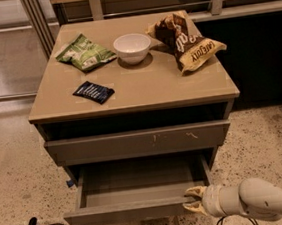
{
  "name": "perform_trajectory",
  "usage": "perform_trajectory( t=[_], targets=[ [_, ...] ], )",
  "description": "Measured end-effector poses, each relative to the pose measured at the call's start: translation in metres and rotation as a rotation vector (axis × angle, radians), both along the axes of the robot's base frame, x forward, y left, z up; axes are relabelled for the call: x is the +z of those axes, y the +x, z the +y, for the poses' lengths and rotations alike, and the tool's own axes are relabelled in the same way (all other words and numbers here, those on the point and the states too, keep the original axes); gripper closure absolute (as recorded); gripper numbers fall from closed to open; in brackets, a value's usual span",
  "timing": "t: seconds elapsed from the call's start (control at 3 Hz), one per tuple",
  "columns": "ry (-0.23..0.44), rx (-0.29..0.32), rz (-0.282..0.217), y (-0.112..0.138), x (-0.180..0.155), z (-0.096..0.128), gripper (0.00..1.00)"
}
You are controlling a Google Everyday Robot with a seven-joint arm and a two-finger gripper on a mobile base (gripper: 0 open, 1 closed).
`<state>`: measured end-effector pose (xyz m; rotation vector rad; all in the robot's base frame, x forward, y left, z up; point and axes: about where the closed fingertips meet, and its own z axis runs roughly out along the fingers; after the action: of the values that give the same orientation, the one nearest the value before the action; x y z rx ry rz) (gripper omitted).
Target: Open middle drawer
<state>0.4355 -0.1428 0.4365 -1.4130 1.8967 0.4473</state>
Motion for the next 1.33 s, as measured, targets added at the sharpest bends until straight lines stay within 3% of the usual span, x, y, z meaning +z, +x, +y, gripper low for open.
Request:
perform_trajectory(
  t=[0.33, 1.0, 1.33],
  targets=[
    [0.000, 0.000, 0.000, 0.000, 0.000, 0.000, 0.99],
    [0.004, 0.000, 0.020, -0.029, -0.002, -0.003, 1.00],
    [0.004, 0.000, 0.021, -0.029, -0.002, -0.003, 0.74]
  ],
)
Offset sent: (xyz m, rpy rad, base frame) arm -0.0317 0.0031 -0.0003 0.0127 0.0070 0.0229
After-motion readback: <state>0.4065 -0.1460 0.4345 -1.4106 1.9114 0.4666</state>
